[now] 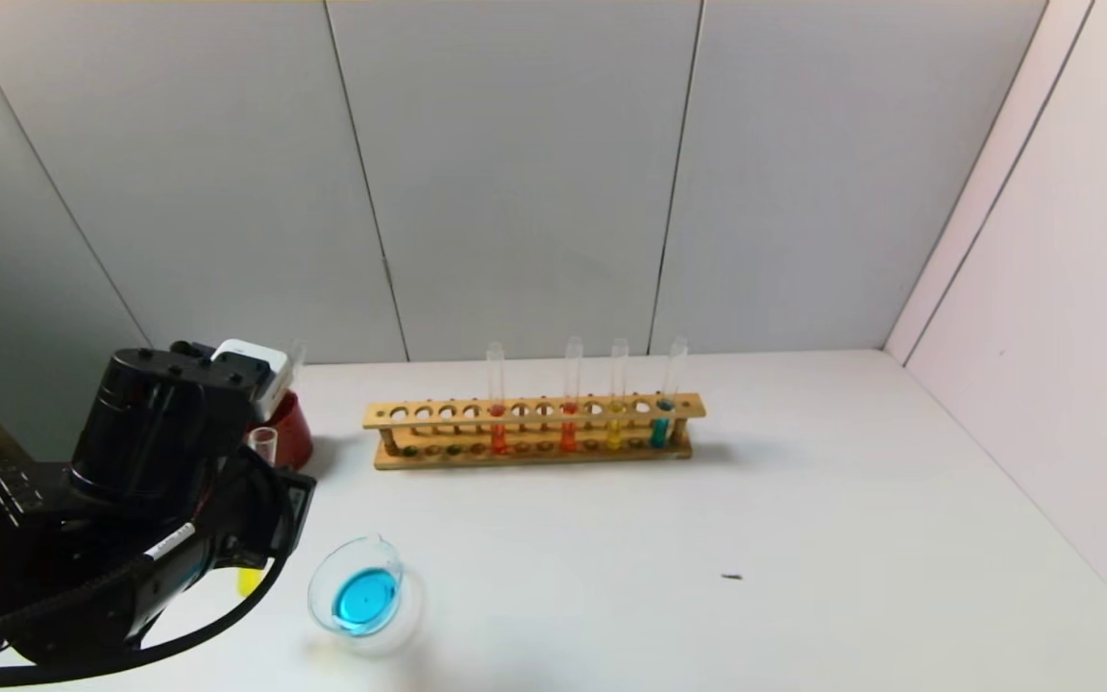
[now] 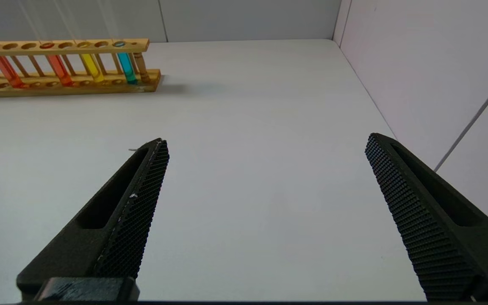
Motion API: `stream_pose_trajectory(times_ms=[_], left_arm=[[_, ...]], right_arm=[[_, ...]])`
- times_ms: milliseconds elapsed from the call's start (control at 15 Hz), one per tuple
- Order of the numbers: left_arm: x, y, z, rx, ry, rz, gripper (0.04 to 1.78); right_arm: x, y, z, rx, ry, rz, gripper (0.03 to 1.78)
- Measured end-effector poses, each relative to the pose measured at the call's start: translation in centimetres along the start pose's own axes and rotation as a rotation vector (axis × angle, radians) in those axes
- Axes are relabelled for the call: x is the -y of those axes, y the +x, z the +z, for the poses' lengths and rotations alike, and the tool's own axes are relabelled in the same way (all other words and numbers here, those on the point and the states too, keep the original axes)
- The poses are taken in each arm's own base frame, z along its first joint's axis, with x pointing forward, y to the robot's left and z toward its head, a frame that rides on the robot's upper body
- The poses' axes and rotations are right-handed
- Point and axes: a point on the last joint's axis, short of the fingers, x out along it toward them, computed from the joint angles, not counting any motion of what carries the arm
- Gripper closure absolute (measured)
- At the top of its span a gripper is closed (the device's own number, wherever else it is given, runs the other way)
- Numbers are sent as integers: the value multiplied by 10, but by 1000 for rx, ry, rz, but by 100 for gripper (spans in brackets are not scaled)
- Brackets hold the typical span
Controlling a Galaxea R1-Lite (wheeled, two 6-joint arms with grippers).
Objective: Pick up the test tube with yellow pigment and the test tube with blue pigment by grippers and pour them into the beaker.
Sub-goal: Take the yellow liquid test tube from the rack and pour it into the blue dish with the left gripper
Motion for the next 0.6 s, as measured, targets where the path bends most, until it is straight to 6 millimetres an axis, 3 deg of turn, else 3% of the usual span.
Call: stream_pose_trajectory(times_ms=[267,600], left_arm=[[3,9,-14,-64,88,10,150],[9,35,-32,-184,272,35,150]], right_arm=[[0,0,0,1,0,0,11],[0,0,0,0,0,0,11]])
